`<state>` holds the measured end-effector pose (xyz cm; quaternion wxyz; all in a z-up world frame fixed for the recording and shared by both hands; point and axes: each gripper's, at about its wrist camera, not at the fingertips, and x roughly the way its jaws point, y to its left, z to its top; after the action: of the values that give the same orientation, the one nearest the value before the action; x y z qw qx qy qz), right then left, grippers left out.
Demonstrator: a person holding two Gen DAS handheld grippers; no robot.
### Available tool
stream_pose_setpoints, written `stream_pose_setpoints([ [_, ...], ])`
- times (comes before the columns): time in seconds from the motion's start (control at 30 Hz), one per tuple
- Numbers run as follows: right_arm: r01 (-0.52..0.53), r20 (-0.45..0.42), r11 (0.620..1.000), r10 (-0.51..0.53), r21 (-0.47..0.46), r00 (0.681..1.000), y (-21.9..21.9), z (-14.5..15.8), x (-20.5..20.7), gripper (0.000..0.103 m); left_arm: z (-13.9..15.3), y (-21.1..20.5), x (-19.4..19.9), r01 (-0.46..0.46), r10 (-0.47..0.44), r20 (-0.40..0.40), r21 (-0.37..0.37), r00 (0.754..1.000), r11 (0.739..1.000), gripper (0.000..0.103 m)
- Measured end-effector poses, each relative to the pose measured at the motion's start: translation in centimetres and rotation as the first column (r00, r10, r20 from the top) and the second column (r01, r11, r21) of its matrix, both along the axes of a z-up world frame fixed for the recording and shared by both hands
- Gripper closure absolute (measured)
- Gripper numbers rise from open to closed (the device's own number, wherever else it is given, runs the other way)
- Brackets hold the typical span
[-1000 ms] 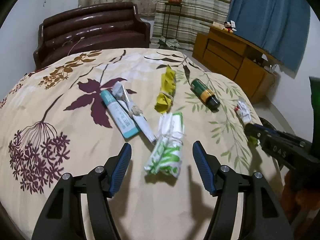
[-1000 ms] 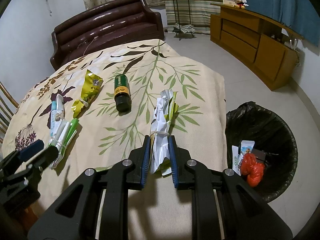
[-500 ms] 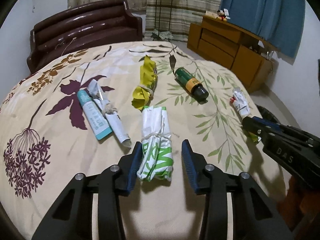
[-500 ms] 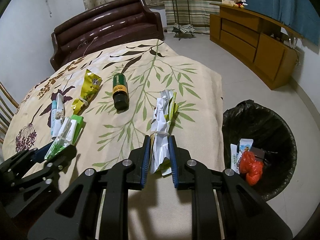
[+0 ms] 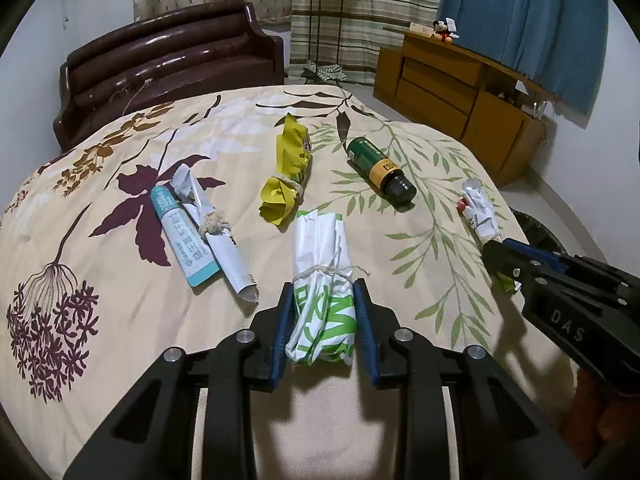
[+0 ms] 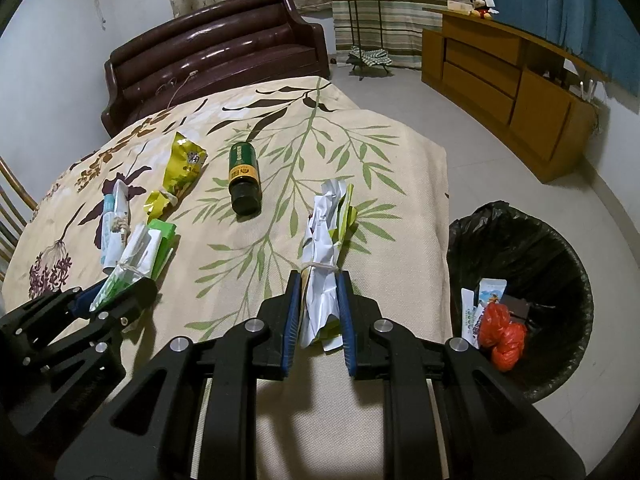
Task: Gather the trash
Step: 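Carry the white bundle and white-green bag over the bin and open both tools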
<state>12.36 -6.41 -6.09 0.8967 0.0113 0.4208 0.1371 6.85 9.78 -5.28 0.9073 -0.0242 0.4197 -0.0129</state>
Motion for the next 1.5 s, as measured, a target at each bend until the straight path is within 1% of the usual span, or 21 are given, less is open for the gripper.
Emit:
stream_pose_setpoints([
  [0.3, 0.002, 0.014, 1.000, -0.002, -0.010, 1.000, -0.1, 0.5, -0.7, 0.085, 1.4, 0.2, -0.8, -0.016, 0.016, 0.044, -0.014, 0.999, 1.000, 0.073],
  [0.53, 0.018, 0.043, 1.000, -0.017, -0.025, 0.999, -0.8, 1.6, -1.7, 0.085, 2.9, -0.2, -1.6, -0.032, 0.031, 0.097, 0.007, 0.995, 0.999, 0.073],
  [0.77, 0.056, 0.070, 0.997, -0.053, -0.046, 0.996, -2.9, 2.3, -2.8, 0.085, 4.0, -1.6, -2.2, -0.025, 0.022, 0.132, 0.020, 0.991, 0.999, 0.073],
  [1.03, 0.143, 0.100, 0.988, -0.137, -0.059, 0.986, -7.7, 3.0, -3.3, 0.085, 4.8, -6.1, -2.0, 0.054, -0.056, 0.163, 0.020, 0.985, 0.998, 0.073],
  [1.17, 0.192, 0.108, 0.979, -0.185, -0.064, 0.977, -10.3, 3.1, -3.2, 0.085, 4.7, -8.8, -1.4, 0.106, -0.107, 0.160, 0.013, 0.981, 0.994, 0.073],
  [1.27, 0.228, 0.111, 0.971, -0.220, -0.067, 0.969, -12.1, 2.9, -3.1, 0.085, 4.5, -11.6, -0.7, 0.153, -0.155, 0.167, 0.023, 0.974, 0.988, 0.073],
  [1.37, 0.262, 0.108, 0.962, -0.254, -0.069, 0.961, -13.8, 2.6, -2.9, 0.085, 4.3, -13.5, -0.1, 0.182, -0.186, 0.173, 0.038, 0.967, 0.983, 0.073],
  [1.5, 0.299, 0.103, 0.952, -0.291, -0.069, 0.951, -15.8, 2.1, -2.6, 0.085, 3.6, -15.9, 1.4, 0.210, -0.214, 0.159, 0.043, 0.964, 0.977, 0.073],
])
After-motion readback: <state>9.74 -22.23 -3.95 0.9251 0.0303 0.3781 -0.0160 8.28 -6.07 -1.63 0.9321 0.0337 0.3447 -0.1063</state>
